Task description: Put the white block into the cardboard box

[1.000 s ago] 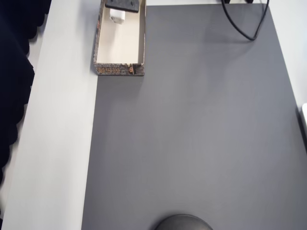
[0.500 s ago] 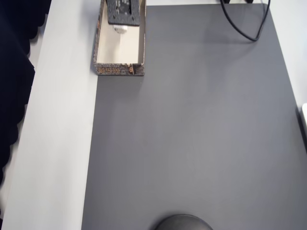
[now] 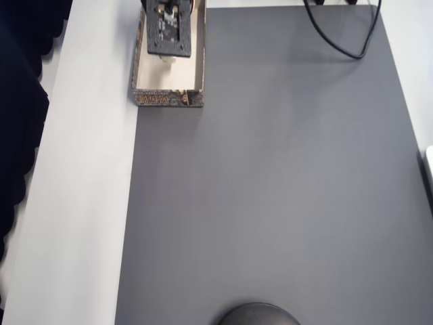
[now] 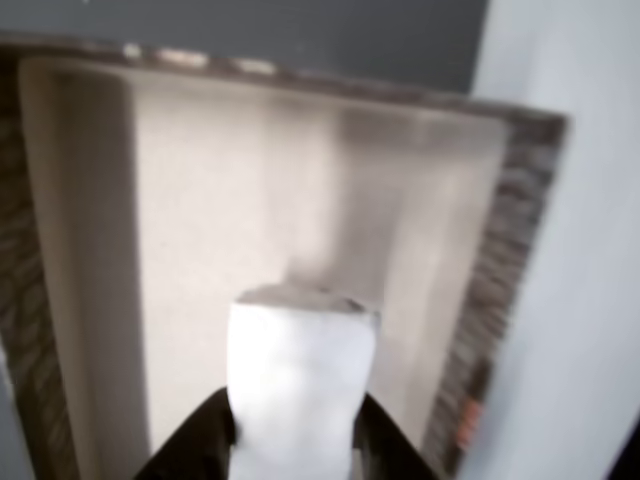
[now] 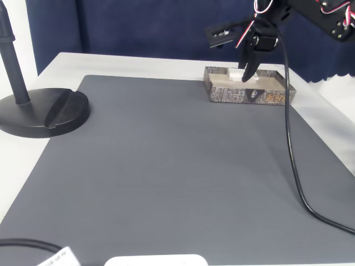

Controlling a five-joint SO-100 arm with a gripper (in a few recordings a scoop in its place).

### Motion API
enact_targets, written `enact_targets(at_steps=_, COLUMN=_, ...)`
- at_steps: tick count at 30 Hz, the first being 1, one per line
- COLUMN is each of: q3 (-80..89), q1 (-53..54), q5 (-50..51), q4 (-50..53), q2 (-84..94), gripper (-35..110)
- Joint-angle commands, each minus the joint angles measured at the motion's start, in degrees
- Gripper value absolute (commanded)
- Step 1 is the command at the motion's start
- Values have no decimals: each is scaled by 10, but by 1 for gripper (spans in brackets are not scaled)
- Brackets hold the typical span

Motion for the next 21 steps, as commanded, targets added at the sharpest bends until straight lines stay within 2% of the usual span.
enact_targets(at_steps=1, q3=-59, q1=-4, q5=-19, q4=3, q2=-1, gripper=-1)
enact_targets(at_steps=21, q3=-85, q1=2, q5=-28, q4=3, q2=-36, gripper=1)
